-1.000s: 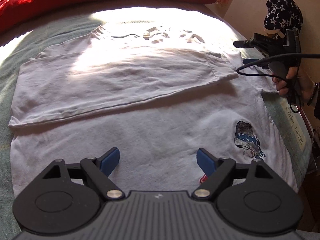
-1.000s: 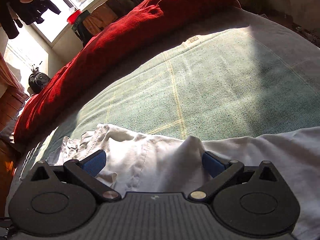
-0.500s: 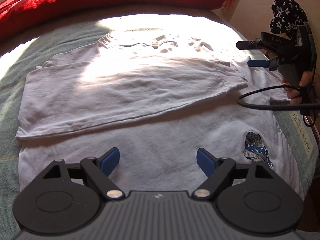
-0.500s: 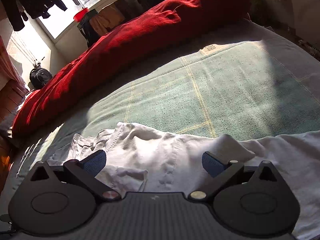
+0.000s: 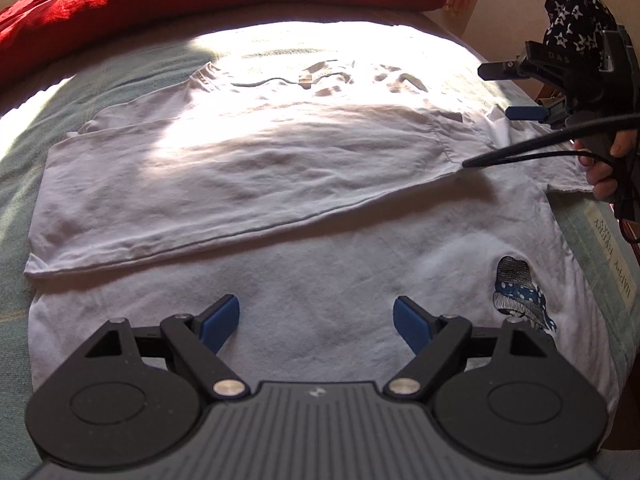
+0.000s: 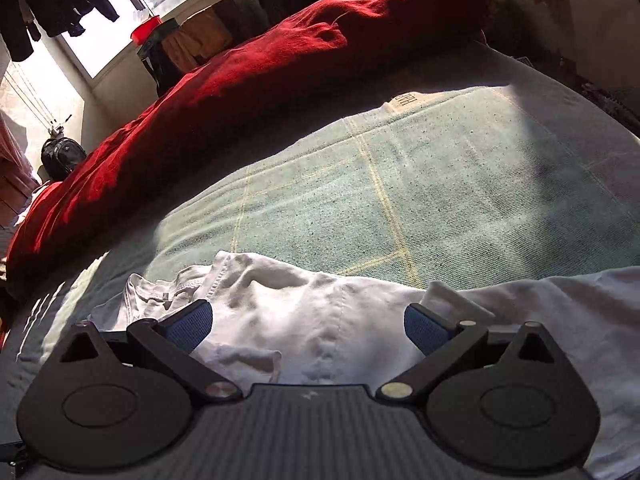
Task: Fold clothes
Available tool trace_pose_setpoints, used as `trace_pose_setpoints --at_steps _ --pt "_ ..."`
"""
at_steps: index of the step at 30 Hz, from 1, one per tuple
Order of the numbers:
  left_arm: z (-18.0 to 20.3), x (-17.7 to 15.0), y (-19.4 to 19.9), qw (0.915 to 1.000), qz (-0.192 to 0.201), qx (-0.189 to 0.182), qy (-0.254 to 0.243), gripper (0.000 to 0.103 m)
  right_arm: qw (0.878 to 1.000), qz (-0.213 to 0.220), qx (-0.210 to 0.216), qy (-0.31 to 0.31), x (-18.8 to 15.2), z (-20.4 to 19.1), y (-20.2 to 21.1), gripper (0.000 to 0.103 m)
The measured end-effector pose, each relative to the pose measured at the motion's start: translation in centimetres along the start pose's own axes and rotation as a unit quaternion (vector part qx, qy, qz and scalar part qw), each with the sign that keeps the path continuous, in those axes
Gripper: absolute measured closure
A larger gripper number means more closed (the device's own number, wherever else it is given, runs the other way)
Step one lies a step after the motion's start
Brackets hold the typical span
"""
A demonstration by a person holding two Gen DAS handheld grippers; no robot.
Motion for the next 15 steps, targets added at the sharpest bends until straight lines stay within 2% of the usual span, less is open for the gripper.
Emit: trace_pose_setpoints --at_steps 3,7,8,11,15 --pt "0.0 0.1 -0.3 1.0000 0.000 0.000 -0.007 0.018 1.000 -0.014 -0.018 0.008 -0.5 1.0 -2.4 0.000" --pt "-0.1 0.5 -0.4 0.9999 0.000 -0.001 -0.014 0.018 0.999 0.004 -0.032 0.008 1.1 1.7 -3.9 0.000" --pt "-0.2 0.5 -0.4 0.9999 -0.001 -0.002 -0.012 0.018 1.000 0.009 -0.027 0.000 1.6 1.6 -3.5 0.000" --pt "-0.3 0.5 -0.5 1.0000 -0.001 -0.003 -0.007 0.018 0.999 0.007 0.022 -0.021 2.2 0.3 -1.9 0.000" --pt "-0.3 0.5 -0.6 1.0000 0.008 -0.003 0.000 0.017 0.997 -0.030 0.067 0.013 1.1 -2.6 -2.6 0.000"
Point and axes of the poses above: each gripper's, at about its wrist camera, not at the fingertips, and y roughly against the way its jaws point, z to its right, x to its top, the point moved 5 cm from there along -y, roughly the way its jaws point, and after that the axes turned 3 degrees about -y, right-handed, at the moved point
